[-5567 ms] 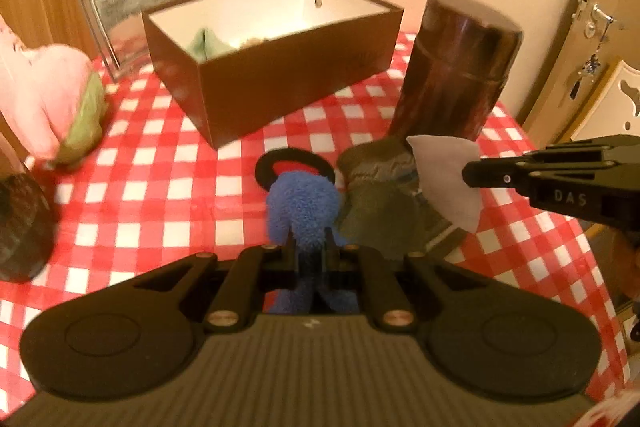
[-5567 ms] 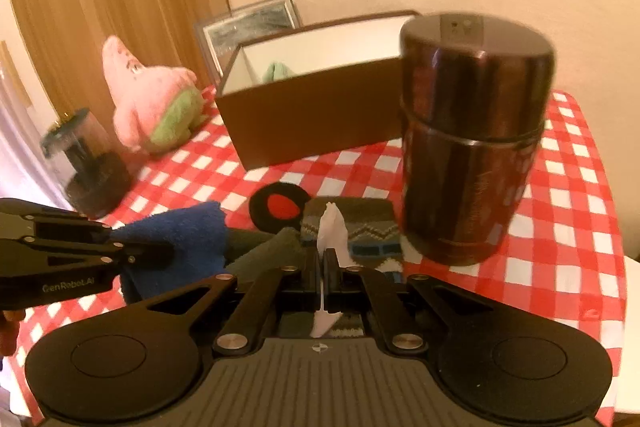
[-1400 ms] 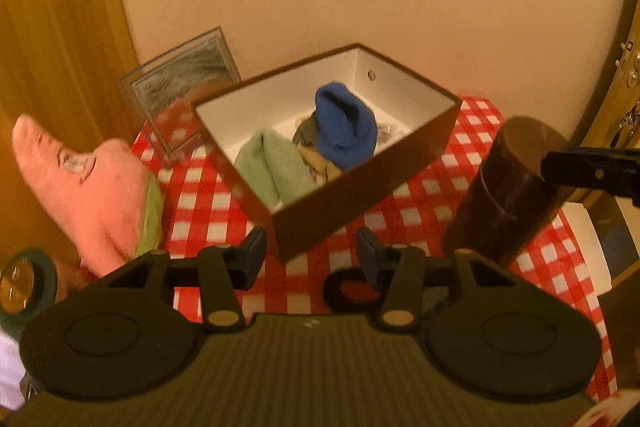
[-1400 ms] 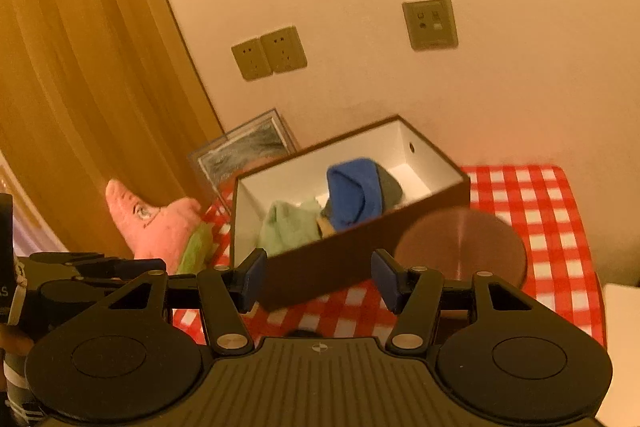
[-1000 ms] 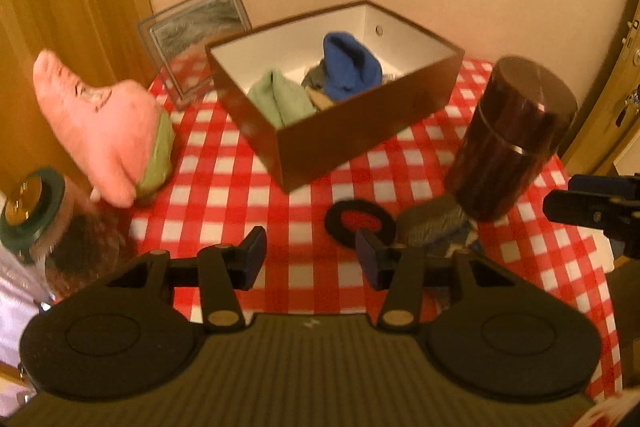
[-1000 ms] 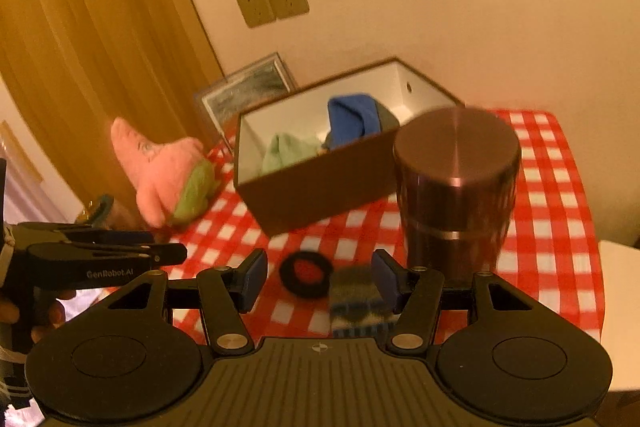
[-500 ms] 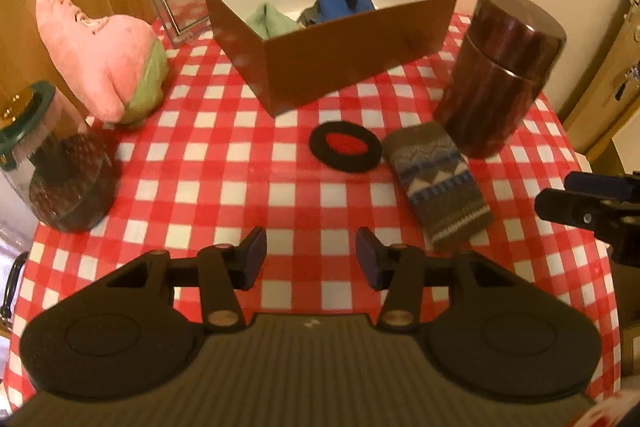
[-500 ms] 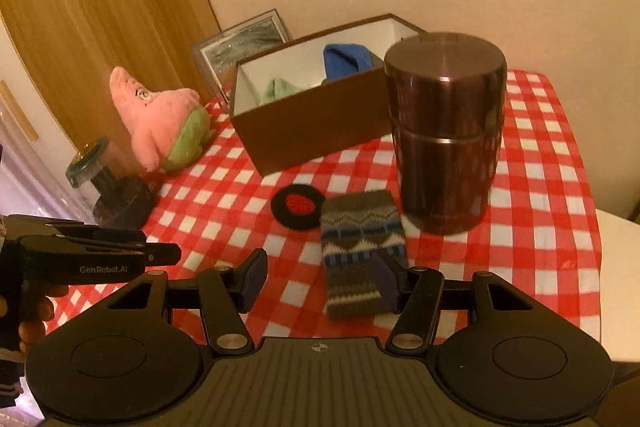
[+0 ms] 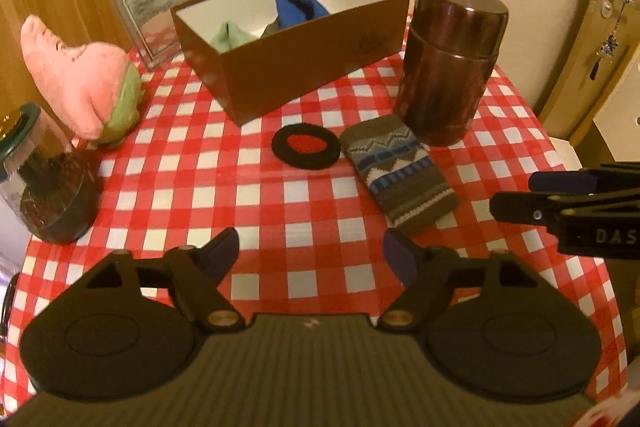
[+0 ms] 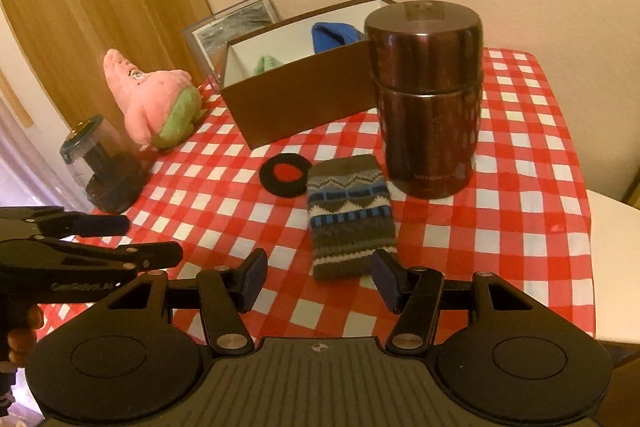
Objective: Organize soft objects
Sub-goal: 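Withdraw both grippers from the box toward the striped sock and black ring, then lower the right gripper onto the striped knit sock and close it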
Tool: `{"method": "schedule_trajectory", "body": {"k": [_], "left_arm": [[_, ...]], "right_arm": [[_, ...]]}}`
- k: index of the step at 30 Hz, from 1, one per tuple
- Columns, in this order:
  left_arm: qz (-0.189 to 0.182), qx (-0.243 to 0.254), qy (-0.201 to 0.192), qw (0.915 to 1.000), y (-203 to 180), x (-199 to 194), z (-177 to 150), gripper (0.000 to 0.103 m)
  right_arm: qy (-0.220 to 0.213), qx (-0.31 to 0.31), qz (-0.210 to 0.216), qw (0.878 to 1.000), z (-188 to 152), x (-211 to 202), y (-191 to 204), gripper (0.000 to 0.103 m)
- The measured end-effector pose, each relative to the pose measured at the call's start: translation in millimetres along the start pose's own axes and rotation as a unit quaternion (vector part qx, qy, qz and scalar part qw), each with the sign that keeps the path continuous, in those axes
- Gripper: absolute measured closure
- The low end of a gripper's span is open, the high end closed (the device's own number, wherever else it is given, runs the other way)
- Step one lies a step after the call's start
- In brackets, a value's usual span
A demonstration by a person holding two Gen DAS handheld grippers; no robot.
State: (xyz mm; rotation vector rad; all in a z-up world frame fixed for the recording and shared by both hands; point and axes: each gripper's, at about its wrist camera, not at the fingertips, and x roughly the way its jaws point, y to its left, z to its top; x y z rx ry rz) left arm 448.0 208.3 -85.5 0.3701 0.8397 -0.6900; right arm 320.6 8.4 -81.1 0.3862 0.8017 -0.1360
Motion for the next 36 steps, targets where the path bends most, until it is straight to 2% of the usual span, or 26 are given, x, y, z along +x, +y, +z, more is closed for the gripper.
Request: {"method": "schedule_trajectory", "body": {"k": [4,6,13,22,24,26,27,36], "left_arm": [[0.013,0.006,-0.005,0.9999,-3,2,-2,0.023],[0.007,0.001,-0.006,1.0,0,6,-3,0.023],[0.007,-0.007,0.025,0.9996,7,33,-5,0.026],[0.008,-0.026,0.048,0.9985,22,70,-4,0.028],[0.008,-0.03,0.051,0.9982,24,77,-2,0.028],[0.008,-0.033,0.053,0.998,27,83,0,0.028],[0.008,-0.034,0.054,0.9979,28,85,0,0.028],[0.007,-0.034,0.056,0.9978,36,102,7,0.029]], "right_arm": [[0.005,0.013,-0.005,1.0,-2,5,-5,0.045],[0.01,0.015,-0.005,1.0,-3,10,-8,0.045],[0.032,-0.012,-0.018,0.999,-5,37,-6,0.045],[0.06,0.01,-0.029,0.998,1,83,-19,0.045],[0.069,0.012,-0.034,0.997,3,94,-20,0.041],[0.072,0.015,-0.038,0.997,5,102,-22,0.023],[0.071,0.015,-0.041,0.997,6,105,-22,0.021],[0.074,0.006,-0.048,0.996,17,134,-18,0.018]]}}
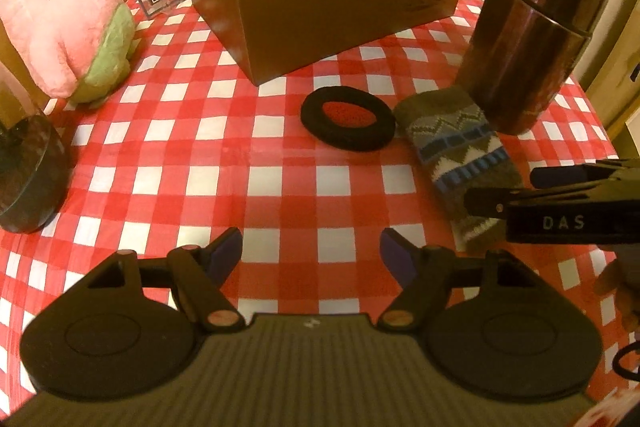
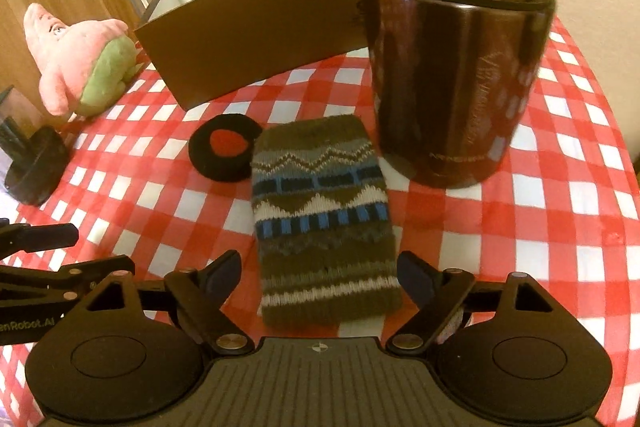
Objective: Organize soft objects
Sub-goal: 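Lower the right gripper onto the striped knit sock and close it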
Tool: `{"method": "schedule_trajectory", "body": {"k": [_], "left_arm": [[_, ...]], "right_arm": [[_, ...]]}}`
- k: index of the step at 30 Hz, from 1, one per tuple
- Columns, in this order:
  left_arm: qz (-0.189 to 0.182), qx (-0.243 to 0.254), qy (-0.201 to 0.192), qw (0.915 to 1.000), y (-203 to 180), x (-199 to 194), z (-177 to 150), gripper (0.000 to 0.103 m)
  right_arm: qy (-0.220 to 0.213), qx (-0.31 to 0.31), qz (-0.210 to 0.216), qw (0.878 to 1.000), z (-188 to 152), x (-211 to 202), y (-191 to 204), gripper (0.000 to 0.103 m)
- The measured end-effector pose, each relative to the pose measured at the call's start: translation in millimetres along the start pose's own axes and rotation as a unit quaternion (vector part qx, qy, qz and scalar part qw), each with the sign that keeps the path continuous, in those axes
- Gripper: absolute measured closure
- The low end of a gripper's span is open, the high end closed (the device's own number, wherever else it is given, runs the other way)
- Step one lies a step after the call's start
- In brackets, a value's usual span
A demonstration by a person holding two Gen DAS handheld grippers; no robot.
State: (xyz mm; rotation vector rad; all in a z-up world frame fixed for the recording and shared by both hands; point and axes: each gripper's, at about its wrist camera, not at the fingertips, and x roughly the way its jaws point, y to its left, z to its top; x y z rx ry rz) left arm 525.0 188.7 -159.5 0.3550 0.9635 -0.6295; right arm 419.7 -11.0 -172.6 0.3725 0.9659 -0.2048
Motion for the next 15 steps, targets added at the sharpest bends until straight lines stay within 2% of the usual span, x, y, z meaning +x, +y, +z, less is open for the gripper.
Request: {"method": "schedule_trajectory", "body": {"k": [6,12,15], "left_arm": [[-0.003,0.0,0.001,1.0,3,11,5,0.029],[-0.005,0.003,0.002,1.0,5,20,8,0.03],[-0.01,0.003,0.0,0.9999,6,22,9,0.032]], "right_arm": [[-0.002,-0.012,-0.013,1.0,9,21,4,0.013],[0.007,-0.038,-0.047,0.998,6,44,10,0.013],[-0.007,-0.043,-0.051,0.998,2,45,10,0.015]]}}
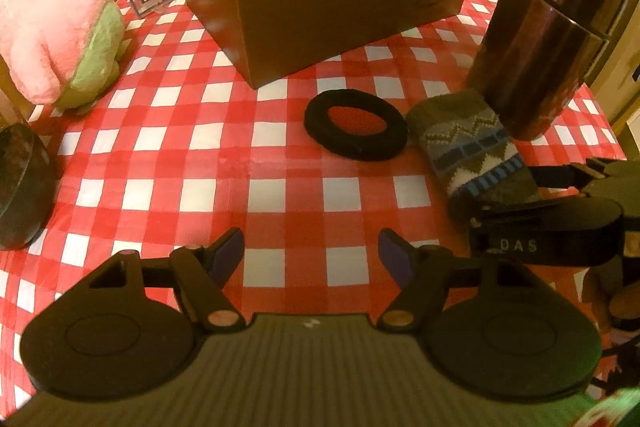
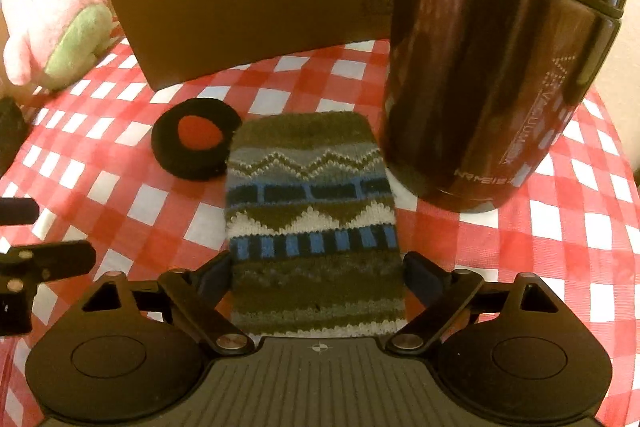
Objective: Organize soft objects
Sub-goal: 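Lower the right gripper onto the striped knit sock and close it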
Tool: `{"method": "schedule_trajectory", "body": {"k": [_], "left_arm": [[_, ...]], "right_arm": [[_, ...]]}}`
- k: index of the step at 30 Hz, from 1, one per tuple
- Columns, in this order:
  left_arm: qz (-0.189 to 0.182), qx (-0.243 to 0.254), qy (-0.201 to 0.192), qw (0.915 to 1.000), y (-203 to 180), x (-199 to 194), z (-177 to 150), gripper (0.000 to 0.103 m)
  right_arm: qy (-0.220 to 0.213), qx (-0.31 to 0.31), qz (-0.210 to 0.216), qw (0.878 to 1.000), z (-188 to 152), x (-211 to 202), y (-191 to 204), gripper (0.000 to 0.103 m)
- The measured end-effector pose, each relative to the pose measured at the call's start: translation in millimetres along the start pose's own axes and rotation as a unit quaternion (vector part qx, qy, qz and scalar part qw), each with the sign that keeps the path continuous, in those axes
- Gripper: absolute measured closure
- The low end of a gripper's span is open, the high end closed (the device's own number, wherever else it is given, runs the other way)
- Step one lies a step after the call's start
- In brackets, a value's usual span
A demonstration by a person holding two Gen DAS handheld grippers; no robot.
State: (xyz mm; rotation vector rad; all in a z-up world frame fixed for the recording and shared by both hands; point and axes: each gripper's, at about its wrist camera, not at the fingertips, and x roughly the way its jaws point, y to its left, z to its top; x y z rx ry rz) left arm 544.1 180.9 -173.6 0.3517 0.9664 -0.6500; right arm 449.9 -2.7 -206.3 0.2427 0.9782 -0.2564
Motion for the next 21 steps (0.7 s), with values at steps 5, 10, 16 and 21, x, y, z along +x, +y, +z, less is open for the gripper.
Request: {"method": "schedule_trajectory", "body": {"k": [5,10,16,21], "left_arm": [[-0.007,0.005,-0.006,0.9999,-2,6,4,0.033],[-0.027,-0.005,-0.02,0.9994,-3,14,17,0.033],[-0.049,-0.022,-0.033,0.998,-6,34,39,0.032],[-0.053,-0.01,-0.033,0.998,-14,51,47,0.032]], "right_arm": [[-0.02,-0.003,0.006,1.0,-2,-8,-4,0.053],[-0.045,0.026,0.02,0.998,4,-21,-7,0.074],[-0.058,0.064,0.029,0.996,11,-23,-12,0.074],[-0.056,0.069,0.03,0.996,12,-17,-12,0.074]]}}
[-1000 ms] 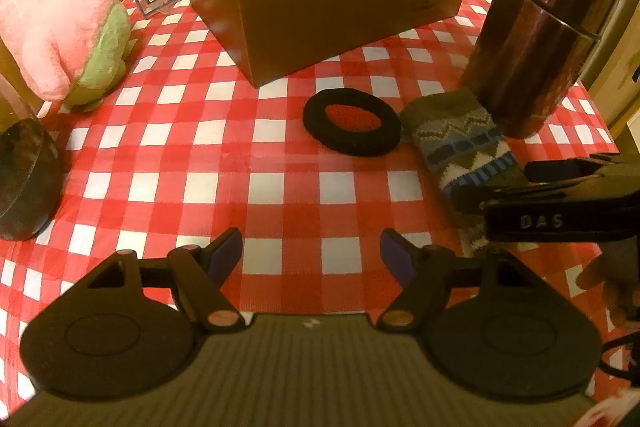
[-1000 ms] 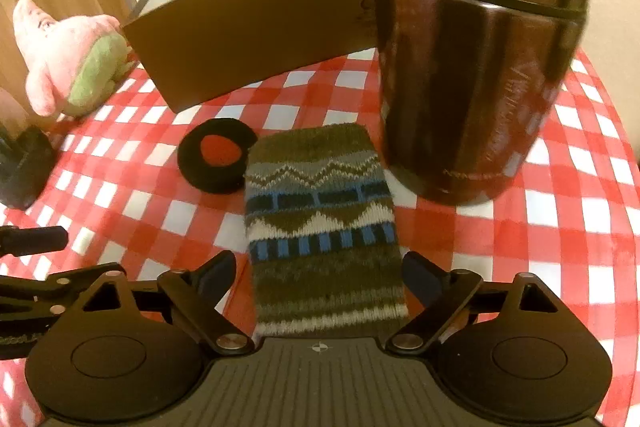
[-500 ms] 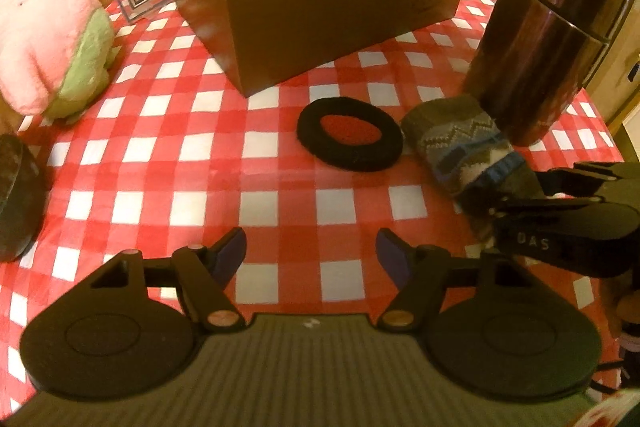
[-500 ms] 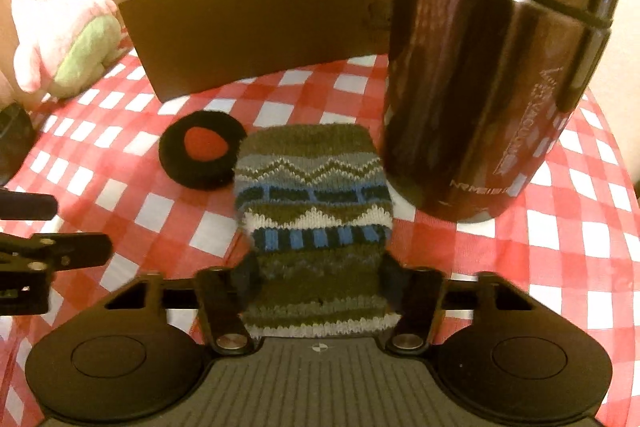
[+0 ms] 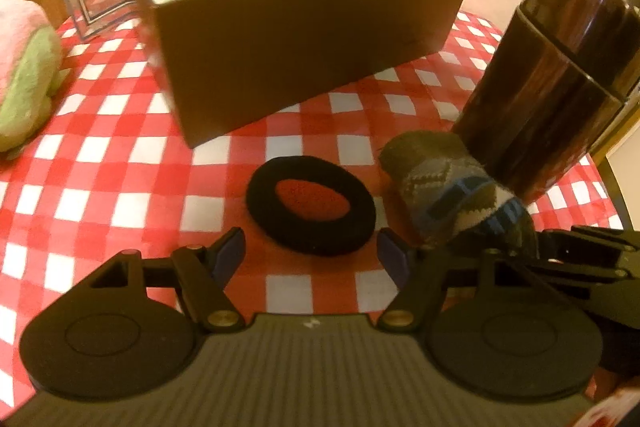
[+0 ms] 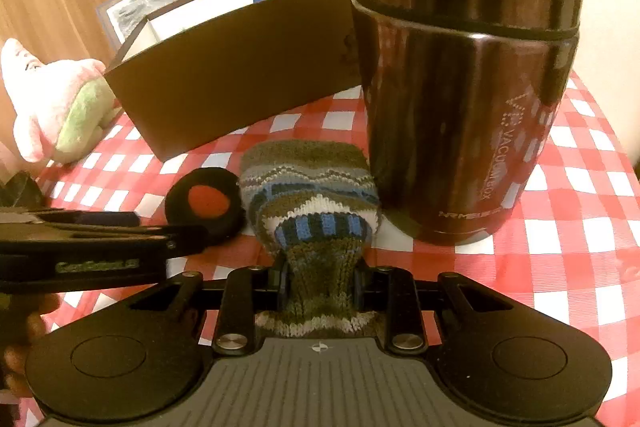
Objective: Organize soft objects
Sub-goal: 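Lower the right gripper onto the striped knit sock and close it, then grasp the black ring with red centre with the left gripper while the right holds the sock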
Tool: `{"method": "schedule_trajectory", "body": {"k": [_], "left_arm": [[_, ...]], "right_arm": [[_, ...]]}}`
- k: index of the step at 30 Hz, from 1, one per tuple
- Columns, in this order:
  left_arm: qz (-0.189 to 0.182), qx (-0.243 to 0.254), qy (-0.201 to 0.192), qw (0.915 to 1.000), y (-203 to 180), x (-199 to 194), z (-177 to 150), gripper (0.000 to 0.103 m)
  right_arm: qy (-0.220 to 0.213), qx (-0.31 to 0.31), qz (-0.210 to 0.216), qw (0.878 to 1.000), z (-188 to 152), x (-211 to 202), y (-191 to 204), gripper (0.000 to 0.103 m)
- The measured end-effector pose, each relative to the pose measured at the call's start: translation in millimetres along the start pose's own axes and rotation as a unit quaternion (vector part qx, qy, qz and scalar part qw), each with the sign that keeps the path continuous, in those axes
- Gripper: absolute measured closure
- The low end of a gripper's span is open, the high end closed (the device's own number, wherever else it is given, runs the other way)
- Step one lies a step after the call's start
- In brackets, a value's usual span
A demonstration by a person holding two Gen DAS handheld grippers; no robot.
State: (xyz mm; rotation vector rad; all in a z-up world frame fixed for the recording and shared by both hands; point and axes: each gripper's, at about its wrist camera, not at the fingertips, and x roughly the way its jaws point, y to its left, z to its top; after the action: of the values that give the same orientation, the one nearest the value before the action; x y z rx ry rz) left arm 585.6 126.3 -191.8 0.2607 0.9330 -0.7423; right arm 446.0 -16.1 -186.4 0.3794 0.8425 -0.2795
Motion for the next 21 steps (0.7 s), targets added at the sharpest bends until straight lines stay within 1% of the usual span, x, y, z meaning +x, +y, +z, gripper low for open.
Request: {"method": "schedule_trajectory", "body": {"k": [7,11,13,15,16,18,21], "left_arm": [[0.018,0.004,0.008,0.9998,-1,16,0,0.032],[0.034,0.009,0.001,0.9994,17,9,-5,0.032],[0.044,0.005,0.008,0.999,28,7,-6,0.032],[0.039,-0.007,0.015,0.9991,35,5,-5,0.032],[0.025,-0.012,0.012,0.9995,35,3,-3,0.032],[0.009,-0.011,0.001,0.9999,31,1,2,0.027],[0.012,0.001,-0.004,0.9999,19,11,11,0.025]], "right_arm": [[0.007,0.009,0.003,1.0,0,6,-3,0.074],[0.01,0.013,0.007,1.0,1,8,-4,0.074],[0.011,0.015,0.009,1.0,2,8,-5,0.074],[0.011,0.019,0.012,1.0,3,9,-6,0.074],[0.01,0.02,0.013,1.0,4,10,-5,0.074],[0.007,0.023,0.015,1.0,6,13,-4,0.074],[0.005,0.021,0.017,1.0,11,18,-1,0.074]]}}
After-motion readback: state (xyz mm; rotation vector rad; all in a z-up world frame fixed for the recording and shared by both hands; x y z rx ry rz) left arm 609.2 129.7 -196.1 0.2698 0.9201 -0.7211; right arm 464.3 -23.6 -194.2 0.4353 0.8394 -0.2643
